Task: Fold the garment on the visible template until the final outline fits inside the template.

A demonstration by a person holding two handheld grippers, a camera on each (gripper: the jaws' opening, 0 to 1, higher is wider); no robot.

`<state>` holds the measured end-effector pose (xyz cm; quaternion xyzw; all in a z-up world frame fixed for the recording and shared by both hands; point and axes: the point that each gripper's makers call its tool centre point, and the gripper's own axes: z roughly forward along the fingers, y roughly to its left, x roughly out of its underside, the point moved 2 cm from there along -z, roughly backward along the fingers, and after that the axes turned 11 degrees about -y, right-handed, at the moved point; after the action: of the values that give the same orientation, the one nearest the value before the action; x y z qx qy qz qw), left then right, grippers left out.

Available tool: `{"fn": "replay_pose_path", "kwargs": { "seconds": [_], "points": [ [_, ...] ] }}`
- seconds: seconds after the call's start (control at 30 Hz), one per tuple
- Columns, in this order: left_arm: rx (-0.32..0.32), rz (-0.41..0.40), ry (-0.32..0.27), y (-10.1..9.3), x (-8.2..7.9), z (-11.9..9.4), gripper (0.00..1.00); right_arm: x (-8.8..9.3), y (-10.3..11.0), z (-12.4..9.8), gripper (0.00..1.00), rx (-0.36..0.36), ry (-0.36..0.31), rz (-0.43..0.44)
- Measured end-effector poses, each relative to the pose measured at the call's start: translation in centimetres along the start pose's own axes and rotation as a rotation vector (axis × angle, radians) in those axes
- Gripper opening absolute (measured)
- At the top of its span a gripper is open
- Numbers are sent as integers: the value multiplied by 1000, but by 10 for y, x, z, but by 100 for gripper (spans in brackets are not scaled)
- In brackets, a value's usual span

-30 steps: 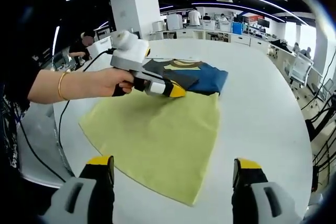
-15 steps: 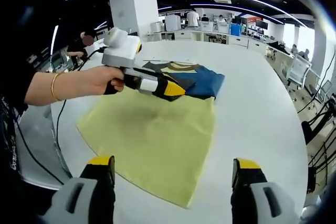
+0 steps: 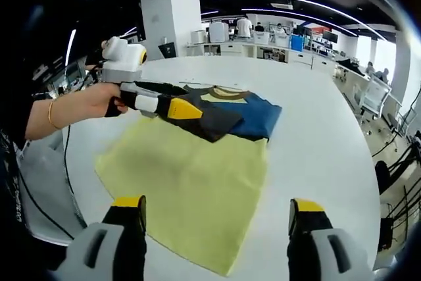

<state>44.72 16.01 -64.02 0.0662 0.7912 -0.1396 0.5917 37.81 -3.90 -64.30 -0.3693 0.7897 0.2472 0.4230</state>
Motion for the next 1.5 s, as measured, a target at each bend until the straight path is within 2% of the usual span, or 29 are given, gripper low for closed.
{"fn": "replay_pose_path", "kwargs": {
  "seconds": [0.1, 0.37, 0.6, 0.73, 0.9, 1.0, 1.17, 1.5],
  "points": [
    [6, -5, -6, 2, -5, -9, 99, -6, -1, 5, 89, -4, -8, 11],
    [-4, 25, 7, 13, -11, -32, 100, -20, -3, 19, 88, 0, -9, 15],
    [-18, 29, 6, 20, -14, -54, 100, -40, -5, 38, 83, 2, -14, -2],
    [-12, 54, 29, 21, -7, -66, 100, -50, -6, 51, 78, 0, -15, 20],
    [-17, 68, 36, 21, -3, -83, 100, -59, -3, 65, 75, -7, -13, 3],
    [-20, 64, 59, 21, 3, -91, 100, -66, -1, 75, 73, -17, -17, 7],
    [-28, 42, 53, 20, 10, -106, 100, -77, -1, 92, 70, -15, -16, 1],
    [-55, 37, 71, 24, 21, -127, 100, -78, 1, 123, 66, -19, 6, 8]
  ]
}}
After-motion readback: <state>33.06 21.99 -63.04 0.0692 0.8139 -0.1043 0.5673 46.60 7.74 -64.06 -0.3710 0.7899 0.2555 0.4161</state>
